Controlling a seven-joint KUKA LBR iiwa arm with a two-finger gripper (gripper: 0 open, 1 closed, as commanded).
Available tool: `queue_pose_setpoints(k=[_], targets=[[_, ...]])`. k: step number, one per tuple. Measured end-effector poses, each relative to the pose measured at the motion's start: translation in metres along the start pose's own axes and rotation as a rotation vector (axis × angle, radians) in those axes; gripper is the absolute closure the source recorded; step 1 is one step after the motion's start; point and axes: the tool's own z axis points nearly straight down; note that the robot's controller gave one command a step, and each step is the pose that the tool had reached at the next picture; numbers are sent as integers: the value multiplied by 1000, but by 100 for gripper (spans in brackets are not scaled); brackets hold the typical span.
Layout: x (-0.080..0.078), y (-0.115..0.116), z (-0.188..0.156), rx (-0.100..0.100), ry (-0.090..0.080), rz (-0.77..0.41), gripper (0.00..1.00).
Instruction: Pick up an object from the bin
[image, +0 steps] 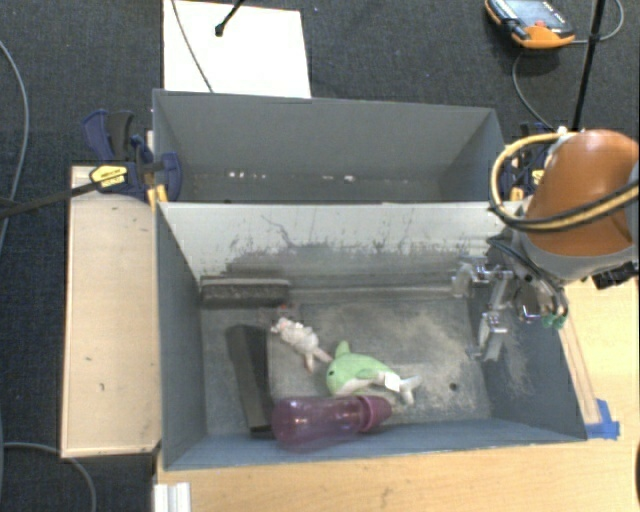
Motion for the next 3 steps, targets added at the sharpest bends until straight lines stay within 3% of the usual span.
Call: queue_pose_setpoints(k=[1,2,3], targets=[[-1,0,-5,1,-8,-2,0],[22,22,33,3,-15,-37,0],[28,34,75,-1,-4,36,0]])
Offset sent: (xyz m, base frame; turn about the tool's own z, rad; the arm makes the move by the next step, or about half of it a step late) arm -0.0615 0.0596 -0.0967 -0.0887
